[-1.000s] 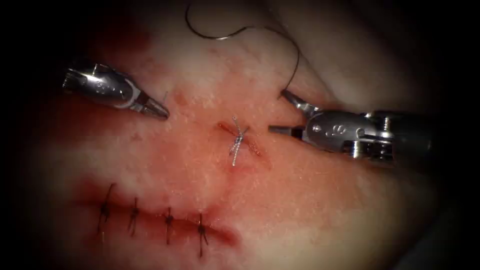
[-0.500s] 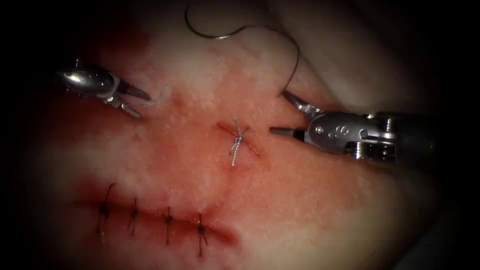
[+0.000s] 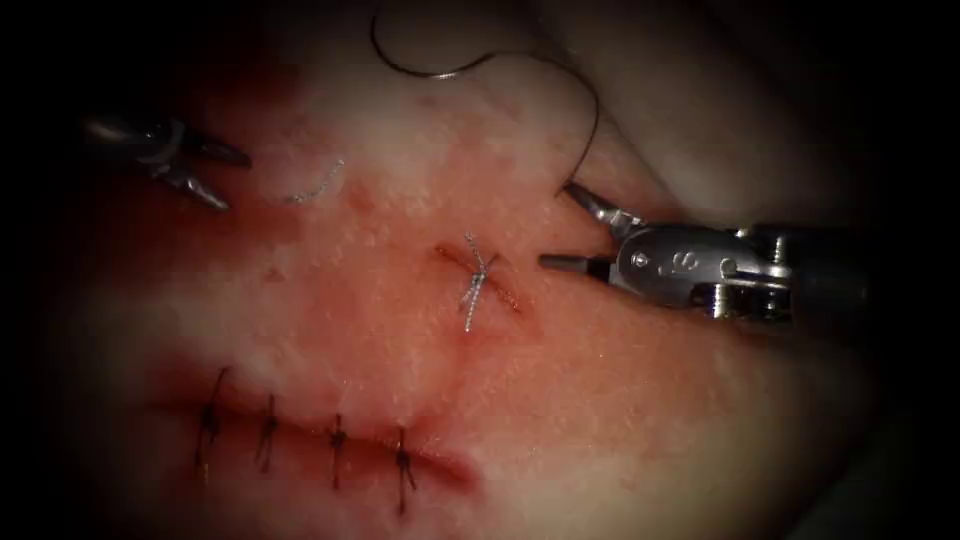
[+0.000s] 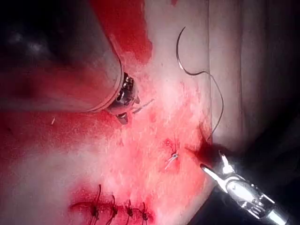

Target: Wound Closure

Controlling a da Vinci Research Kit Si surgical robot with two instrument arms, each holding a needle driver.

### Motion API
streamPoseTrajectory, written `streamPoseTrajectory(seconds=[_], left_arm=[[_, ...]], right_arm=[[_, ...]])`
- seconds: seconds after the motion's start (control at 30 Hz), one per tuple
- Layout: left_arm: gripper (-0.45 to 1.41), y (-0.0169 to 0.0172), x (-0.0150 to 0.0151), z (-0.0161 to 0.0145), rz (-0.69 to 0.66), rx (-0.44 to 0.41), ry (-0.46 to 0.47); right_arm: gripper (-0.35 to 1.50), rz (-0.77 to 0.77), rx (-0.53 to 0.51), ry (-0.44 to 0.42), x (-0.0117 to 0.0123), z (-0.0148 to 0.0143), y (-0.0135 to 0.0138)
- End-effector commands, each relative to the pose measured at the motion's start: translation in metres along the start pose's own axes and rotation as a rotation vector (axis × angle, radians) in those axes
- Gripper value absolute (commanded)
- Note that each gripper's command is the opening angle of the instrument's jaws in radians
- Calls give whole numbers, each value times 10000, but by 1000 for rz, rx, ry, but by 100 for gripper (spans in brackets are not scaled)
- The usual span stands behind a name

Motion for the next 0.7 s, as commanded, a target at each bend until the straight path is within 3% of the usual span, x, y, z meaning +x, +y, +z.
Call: streamPoseTrajectory(seconds=[0.03, 0.13, 0.17, 0.27, 0.47, 0.7], left_arm=[[70, 7, 11, 7, -17, 8, 40], [69, 22, 38, 12, -50, 37, 116], [68, 41, 61, 24, -72, 52, 153], [68, 64, 79, 43, -92, 87, 203], [70, 72, 87, 54, -103, 115, 243], [68, 68, 73, 67, -102, 161, 222]], right_arm=[[147, 19, 26, 6, 0, 3, -5], [147, 24, 65, 16, 10, -5, -5], [147, 27, 109, 28, 22, -13, -5], [132, 53, 204, 63, 32, -28, -10], [123, 71, 299, 87, 29, -44, -6], [121, 35, 353, 9, 8, -67, 14]])
